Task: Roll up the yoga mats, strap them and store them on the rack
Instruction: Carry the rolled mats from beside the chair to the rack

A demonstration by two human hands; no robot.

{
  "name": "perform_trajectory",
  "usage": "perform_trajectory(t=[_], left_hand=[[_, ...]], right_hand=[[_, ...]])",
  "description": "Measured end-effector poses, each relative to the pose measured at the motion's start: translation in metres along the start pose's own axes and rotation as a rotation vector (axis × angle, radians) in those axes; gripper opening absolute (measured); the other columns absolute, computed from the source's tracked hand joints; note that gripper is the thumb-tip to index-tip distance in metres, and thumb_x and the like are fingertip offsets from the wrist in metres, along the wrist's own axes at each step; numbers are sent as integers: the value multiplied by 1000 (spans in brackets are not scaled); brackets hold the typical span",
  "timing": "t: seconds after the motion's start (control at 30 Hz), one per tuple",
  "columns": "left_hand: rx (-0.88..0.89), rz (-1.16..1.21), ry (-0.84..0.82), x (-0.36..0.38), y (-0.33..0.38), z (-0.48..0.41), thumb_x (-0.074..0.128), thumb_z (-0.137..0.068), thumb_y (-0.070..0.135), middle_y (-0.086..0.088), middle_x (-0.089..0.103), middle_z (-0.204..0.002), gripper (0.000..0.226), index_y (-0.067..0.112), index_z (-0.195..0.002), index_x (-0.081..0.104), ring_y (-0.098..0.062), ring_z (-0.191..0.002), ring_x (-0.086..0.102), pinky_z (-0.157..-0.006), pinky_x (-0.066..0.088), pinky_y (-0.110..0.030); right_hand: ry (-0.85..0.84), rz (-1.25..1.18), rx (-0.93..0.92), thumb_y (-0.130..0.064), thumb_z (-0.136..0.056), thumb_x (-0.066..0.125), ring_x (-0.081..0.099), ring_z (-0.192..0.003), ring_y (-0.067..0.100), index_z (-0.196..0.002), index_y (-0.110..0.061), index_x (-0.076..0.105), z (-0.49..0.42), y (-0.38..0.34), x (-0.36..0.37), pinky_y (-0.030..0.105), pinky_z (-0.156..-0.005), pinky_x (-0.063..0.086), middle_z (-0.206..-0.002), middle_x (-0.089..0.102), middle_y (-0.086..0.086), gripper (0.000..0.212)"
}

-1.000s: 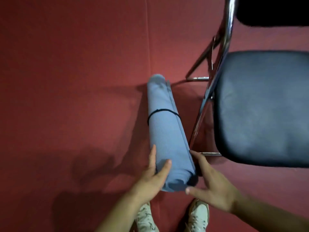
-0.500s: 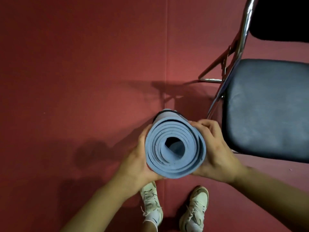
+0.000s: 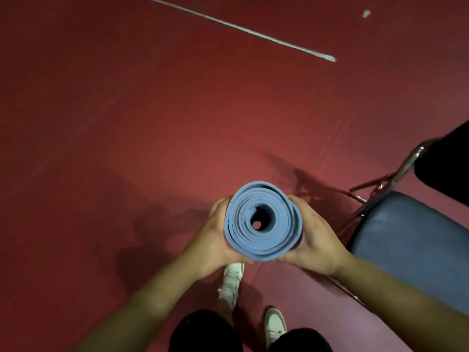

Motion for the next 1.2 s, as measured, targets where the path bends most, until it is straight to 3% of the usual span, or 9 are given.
perform_trajectory(t=[0.17,0.47,0.6,0.7,0.8,0.87,0.93,1.0,1.2], left_hand=[[-111,25,306,-60,39,125,100,-45,30,23,49,-136,114,35,-142,39,2,-130,45,-107,40,-22],[-191,135,896,-127,78,397,96,-54,7,5,68,-121,85,21,-128,57,-12,-113,65,-92,53,-32],[-231,78,1151,-133,85,536,93,-59,20,14,68,-119,77,39,-124,58,-4,-110,65,-90,50,-19],[-313,62,1297,-124,69,645,95,-60,17,7,68,-120,76,23,-127,59,-11,-113,65,-94,52,-32],[-442,-20,1464,-99,52,757,92,-54,48,15,55,-133,95,32,-137,48,-12,-125,54,-105,45,-34],[-522,-31,1572,-77,41,823,85,-50,59,24,38,-139,105,42,-140,35,-6,-134,39,-111,34,-20],[-554,-24,1641,-66,31,880,88,-51,55,17,34,-145,114,32,-148,33,-14,-138,36,-114,32,-26],[-595,-20,1696,-63,21,936,95,-51,45,1,45,-142,117,13,-148,37,-28,-134,44,-110,40,-44],[-711,-6,1856,-70,7,1079,100,-49,28,-8,53,-137,115,10,-145,40,-34,-128,50,-104,45,-50]], right_hand=[[-196,40,-229,-48,-58,89,51,-124,5,-134,-44,39,12,-108,34,38,-99,47,-131,48,-23,91],[-615,105,-636,-58,-49,89,51,-124,5,-135,-45,39,70,-309,192,40,-100,47,-132,50,-24,101],[-787,128,-806,-52,-48,90,51,-122,-1,-133,-50,39,126,-390,293,32,-98,47,-129,50,-29,98],[-927,109,-941,-50,-49,92,50,-121,-4,-135,-54,36,190,-448,374,27,-96,47,-129,48,-32,103],[-1100,26,-1015,-56,-53,90,51,-122,-5,-137,-53,38,266,-509,449,17,-97,43,-132,50,-31,99],[-1225,-10,-1040,-58,-57,89,53,-125,6,-140,-33,44,313,-538,500,27,-101,45,-135,54,-17,98],[-1302,-47,-1046,-46,-56,95,55,-126,16,-142,-21,45,354,-561,547,41,-101,47,-136,56,-6,102],[-1375,-73,-1081,-40,-56,97,56,-125,17,-141,-20,44,393,-584,589,45,-98,49,-135,57,-5,102],[-1511,-160,-1235,-45,-54,95,59,-117,11,-132,-31,48,490,-666,698,40,-92,51,-126,60,-13,92]])
Point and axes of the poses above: each hand's wrist, its own z-axis away from the middle knuckle, its own x-axis out of the palm, y = z × x, the point moved 8 cm from there along -z, towards the middle knuckle
